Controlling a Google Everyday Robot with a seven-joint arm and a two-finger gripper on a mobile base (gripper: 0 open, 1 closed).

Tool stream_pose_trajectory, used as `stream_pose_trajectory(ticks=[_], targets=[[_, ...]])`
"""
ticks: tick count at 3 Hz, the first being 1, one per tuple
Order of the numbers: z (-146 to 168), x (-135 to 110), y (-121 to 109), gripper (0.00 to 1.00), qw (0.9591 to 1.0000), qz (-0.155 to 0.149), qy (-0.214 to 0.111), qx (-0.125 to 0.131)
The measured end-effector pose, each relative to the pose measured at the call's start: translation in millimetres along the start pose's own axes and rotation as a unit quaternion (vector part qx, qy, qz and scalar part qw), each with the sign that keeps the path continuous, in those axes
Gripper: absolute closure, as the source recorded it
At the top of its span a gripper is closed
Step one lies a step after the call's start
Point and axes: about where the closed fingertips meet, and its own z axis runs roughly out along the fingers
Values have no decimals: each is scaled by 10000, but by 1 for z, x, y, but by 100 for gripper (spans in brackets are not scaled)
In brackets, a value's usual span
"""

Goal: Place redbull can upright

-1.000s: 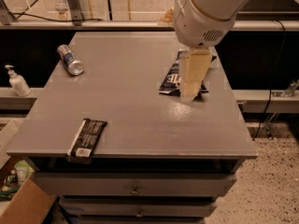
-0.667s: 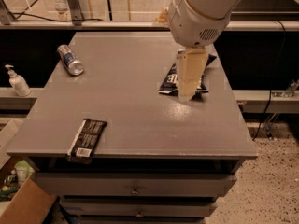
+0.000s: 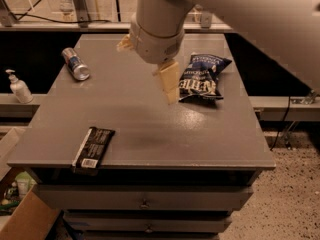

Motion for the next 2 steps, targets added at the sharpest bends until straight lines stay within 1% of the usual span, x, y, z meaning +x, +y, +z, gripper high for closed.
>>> stream_pose_trajectory(ticks=[1,2], targets=[[35,-13,-35,0,9950,-993,-53,-13],[56,-31,-74,0,9821,-1846,-255,261]])
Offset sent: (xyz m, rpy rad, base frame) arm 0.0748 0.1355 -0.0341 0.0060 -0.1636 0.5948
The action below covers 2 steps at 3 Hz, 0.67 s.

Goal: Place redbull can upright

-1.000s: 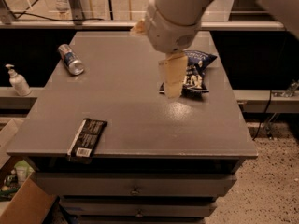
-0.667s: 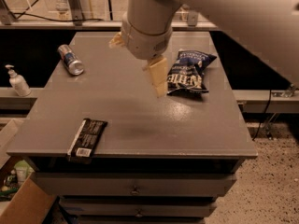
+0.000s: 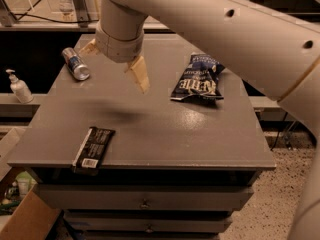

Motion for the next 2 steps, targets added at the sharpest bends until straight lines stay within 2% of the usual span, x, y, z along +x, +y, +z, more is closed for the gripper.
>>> stream_pose_trajectory(ticks=[1,2], targets=[[24,-11,-47,0,9965,-731,-240,332],[24,-11,-47,0,9965,-731,-240,332]])
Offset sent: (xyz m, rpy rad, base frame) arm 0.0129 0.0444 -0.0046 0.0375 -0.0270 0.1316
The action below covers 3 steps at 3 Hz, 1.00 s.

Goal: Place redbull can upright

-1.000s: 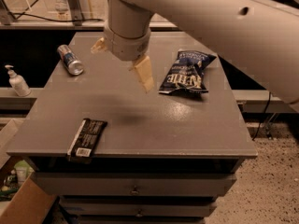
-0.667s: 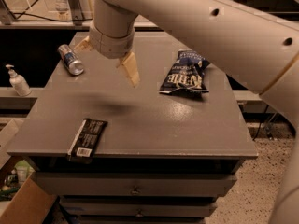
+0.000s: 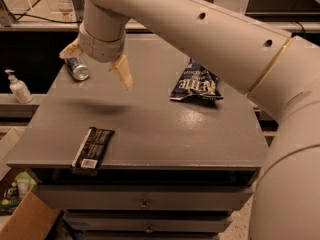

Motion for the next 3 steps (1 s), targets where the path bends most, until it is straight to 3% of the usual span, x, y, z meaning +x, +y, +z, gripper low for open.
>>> stream_pose_trajectory(ticks=[1,3], targets=[[-1,1,-1,0,9995,-281,110,-13],[15,41,-24,0,9909,-1311,285,-126]])
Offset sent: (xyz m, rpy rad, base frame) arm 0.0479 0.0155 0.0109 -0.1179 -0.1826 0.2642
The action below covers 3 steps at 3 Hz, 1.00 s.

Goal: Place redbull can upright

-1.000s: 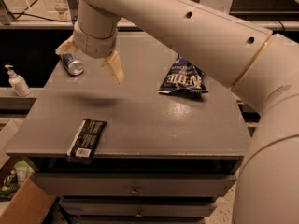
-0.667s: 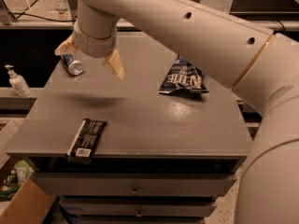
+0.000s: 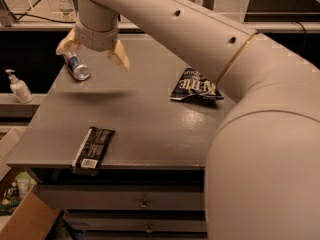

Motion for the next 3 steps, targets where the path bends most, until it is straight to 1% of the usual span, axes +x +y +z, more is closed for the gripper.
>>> stream_pose_trajectory(ticks=[1,2,3], targets=[[11,36,-13,0,9989,-437,169,90],[29,61,-21,0,9955,-871,322,165],[44,75,-26,0,9901,-1273,553,183]])
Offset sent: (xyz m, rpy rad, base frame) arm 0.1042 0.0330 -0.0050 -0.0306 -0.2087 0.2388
